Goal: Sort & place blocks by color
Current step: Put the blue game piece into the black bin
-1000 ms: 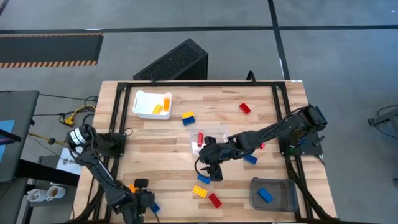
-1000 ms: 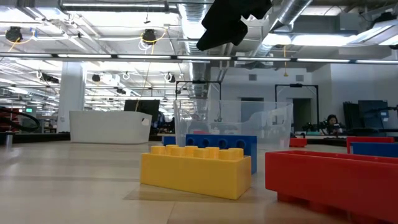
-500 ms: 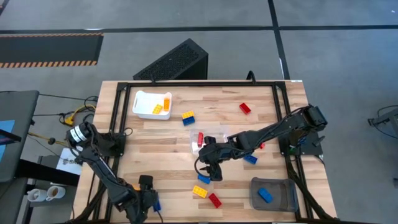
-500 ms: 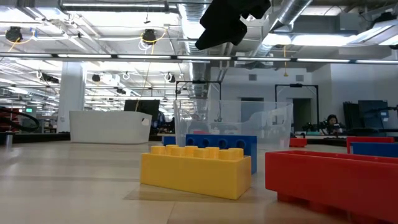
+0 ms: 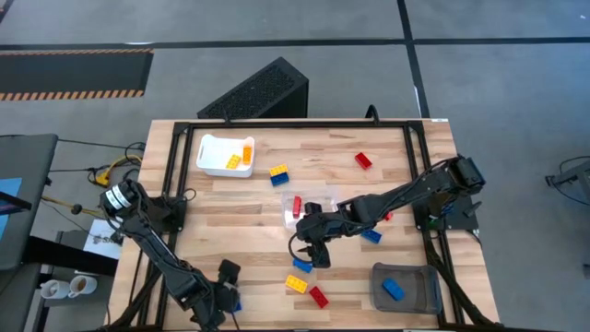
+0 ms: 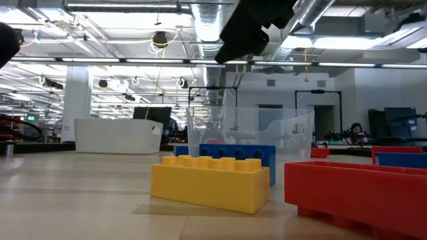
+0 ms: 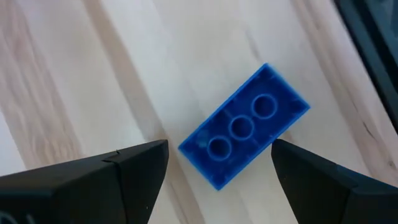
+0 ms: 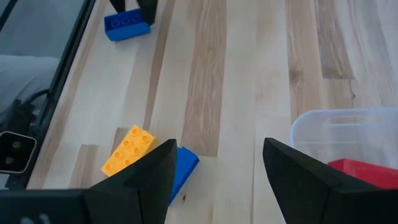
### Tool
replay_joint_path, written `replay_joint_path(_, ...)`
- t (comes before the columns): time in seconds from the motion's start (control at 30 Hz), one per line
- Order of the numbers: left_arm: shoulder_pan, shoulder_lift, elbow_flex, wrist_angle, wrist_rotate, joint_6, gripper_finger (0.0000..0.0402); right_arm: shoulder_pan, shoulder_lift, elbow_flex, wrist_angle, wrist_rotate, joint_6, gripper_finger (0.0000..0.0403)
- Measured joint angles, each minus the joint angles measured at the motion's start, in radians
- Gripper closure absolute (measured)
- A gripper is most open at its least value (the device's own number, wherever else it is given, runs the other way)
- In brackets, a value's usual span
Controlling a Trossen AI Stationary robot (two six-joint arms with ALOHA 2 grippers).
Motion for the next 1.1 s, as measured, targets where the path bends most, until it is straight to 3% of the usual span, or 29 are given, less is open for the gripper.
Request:
replay_joint_path(0.33,0.019,0.0,0.0,0.069,0.014,0.204,0.0125,0.0,0.0,-0.006,0.022,0.0,0.002,0.0143)
replay_joint_path(0.5,0.018,0.032,-0.005,0.086,0.076,0.224,0.0125,0.0,0.0,-0.006,0.026,0.0,0.001,0.0143)
replay_joint_path(0.73,0.021,0.055,-0.006,0.094,0.07,0.224,0.0132,0.0,0.0,-0.006,0.035,0.0,-0.001,0.0143)
replay_joint_path(0.87,0.03,0.056,-0.006,0.092,0.09,0.178,0.0184,0.0,0.0,-0.006,0.039,0.0,-0.002,0.0143)
replay_joint_path(1.03,0.06,0.056,-0.006,0.075,0.107,0.084,0.0294,0.0,0.0,-0.006,0.047,0.0,-0.002,0.0143)
replay_joint_path(1.1,0.079,0.055,-0.006,0.059,0.096,0.031,0.0304,0.0,0.0,-0.006,0.047,0.0,-0.004,0.0143)
